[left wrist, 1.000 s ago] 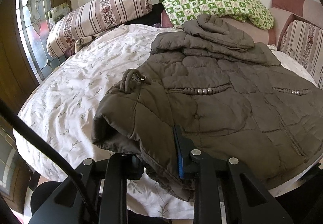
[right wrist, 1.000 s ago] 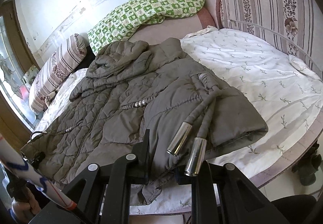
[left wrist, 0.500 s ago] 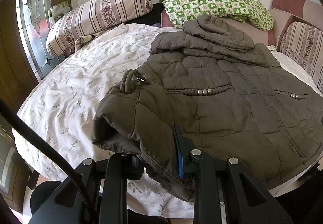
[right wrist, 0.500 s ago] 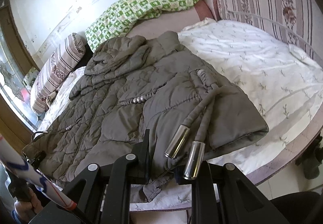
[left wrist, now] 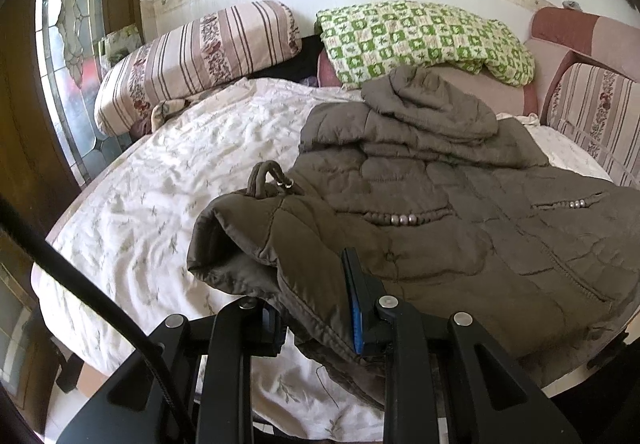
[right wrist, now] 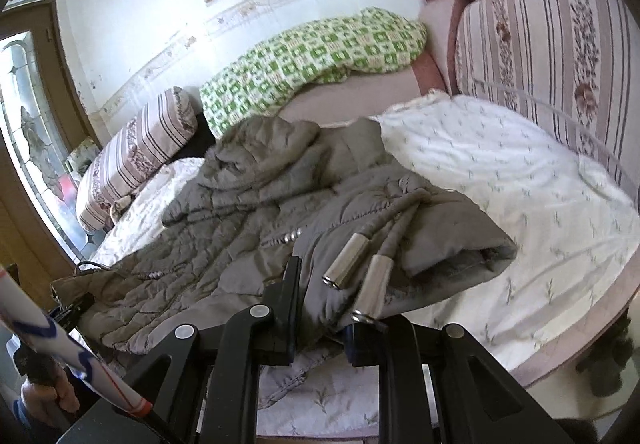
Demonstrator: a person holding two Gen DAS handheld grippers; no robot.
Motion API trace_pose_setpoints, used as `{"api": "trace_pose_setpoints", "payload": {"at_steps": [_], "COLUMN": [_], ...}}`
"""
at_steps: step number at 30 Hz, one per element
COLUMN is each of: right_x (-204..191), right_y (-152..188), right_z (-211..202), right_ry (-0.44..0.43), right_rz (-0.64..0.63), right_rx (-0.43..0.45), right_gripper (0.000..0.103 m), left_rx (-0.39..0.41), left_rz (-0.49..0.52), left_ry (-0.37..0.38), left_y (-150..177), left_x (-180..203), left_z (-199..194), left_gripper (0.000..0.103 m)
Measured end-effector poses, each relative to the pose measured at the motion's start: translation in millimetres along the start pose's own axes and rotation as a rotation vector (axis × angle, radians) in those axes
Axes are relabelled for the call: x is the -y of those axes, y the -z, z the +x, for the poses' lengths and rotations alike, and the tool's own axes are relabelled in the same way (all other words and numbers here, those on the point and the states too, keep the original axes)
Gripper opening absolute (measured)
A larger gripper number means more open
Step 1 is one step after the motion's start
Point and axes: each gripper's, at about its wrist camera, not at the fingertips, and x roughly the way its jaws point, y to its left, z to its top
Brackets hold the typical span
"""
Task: Fold large clothes
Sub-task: 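Lift the jacket hem with both tools and fold it toward the hood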
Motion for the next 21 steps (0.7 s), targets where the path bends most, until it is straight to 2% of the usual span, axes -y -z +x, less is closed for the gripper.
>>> {"api": "trace_pose_setpoints", "payload": {"at_steps": [8, 14, 18, 21], "right_x": [-13, -24, -32, -37], "right_y": [-53, -112, -162, -206], "right_z": [0, 15, 42, 78], "right_ry": [-0.040, -0.079, -0.080, -0.062], "right_rz": [-0.028, -0.006, -0.003, -0.004], "right_rx": [0.044, 0.083, 0.098, 0.090], "right_gripper": [0.018, 0.018, 0.018, 0.018], "left_rx": [0.027, 0.042, 0.033, 0.020], "left_rz": [0.009, -0.001, -0.014, -0.030], "left_ry": [0.055, 0.095, 0.114, 0.129], "left_y": [-55, -123, -176, -219], "left_x": [-5, -5, -2, 2], "left_z": [-4, 11, 36, 63], "left_gripper": [0.023, 0.023, 0.024, 0.030]}}
